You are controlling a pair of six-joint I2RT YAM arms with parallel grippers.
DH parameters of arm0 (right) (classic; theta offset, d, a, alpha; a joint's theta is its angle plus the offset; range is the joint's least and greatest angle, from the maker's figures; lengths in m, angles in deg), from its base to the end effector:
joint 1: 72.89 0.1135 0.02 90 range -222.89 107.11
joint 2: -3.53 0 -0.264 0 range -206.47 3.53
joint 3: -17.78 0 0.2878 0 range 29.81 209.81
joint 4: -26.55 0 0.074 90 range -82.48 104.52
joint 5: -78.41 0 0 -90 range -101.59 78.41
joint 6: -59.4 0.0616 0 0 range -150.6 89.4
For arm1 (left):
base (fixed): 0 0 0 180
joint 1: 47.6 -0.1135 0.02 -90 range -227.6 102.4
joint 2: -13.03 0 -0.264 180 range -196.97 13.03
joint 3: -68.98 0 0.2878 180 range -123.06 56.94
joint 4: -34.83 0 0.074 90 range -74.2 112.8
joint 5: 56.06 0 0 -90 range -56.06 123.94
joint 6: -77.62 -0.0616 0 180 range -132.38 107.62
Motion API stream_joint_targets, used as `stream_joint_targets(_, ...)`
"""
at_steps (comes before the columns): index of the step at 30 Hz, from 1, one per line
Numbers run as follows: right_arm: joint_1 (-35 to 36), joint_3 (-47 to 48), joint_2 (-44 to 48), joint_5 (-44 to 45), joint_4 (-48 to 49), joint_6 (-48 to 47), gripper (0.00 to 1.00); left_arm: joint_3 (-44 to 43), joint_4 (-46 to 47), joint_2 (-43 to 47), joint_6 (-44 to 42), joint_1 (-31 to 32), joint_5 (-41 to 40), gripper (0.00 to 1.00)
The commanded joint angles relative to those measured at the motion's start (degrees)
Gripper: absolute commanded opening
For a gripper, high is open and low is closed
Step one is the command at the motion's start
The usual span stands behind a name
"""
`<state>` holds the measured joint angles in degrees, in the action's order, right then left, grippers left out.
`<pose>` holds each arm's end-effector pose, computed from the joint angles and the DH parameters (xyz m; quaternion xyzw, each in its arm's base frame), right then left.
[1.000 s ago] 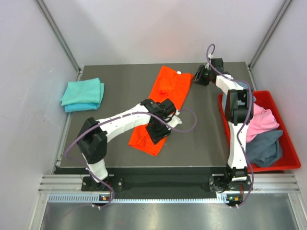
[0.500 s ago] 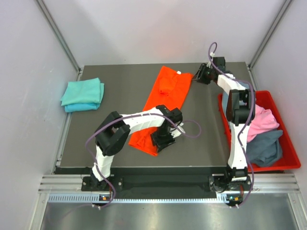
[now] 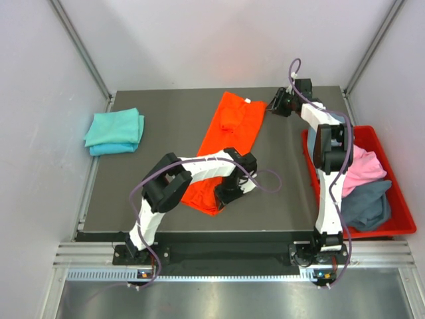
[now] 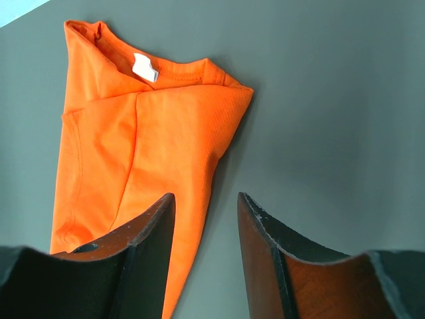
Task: Fold and stack the t-shirts
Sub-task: Fold the tshirt
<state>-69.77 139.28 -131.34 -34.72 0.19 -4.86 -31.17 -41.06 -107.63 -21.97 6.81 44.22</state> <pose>0.5845 0.0561 0.1505 0.0904 0.8864 0.2795 0.3578 0.2292 -0.3391 0.1060 -0.5227 -0.8460 0.0615 0.0855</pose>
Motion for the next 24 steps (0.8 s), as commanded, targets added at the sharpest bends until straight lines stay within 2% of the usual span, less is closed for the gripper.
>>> stream_joint_targets(1, -0.7, 1.5, 0.7, -0.2, 2.7, 0.5, 0.43, -2.5, 0.0, -2.0, -0.2, 0.4, 3.0, 0.0)
stream_joint_targets(9, -1.3, 3.5, -2.2, 1.1, 2.8, 1.5, 0.43, -8.8, -1.5, -5.4, -1.4, 2.4, 4.2, 0.0)
stream_joint_targets(24, -0.7, 3.6, -2.5, -0.1, 3.7, 2.5, 0.43, -28.1, -1.5, -15.4, -1.8, 6.9, 3.8, 0.0)
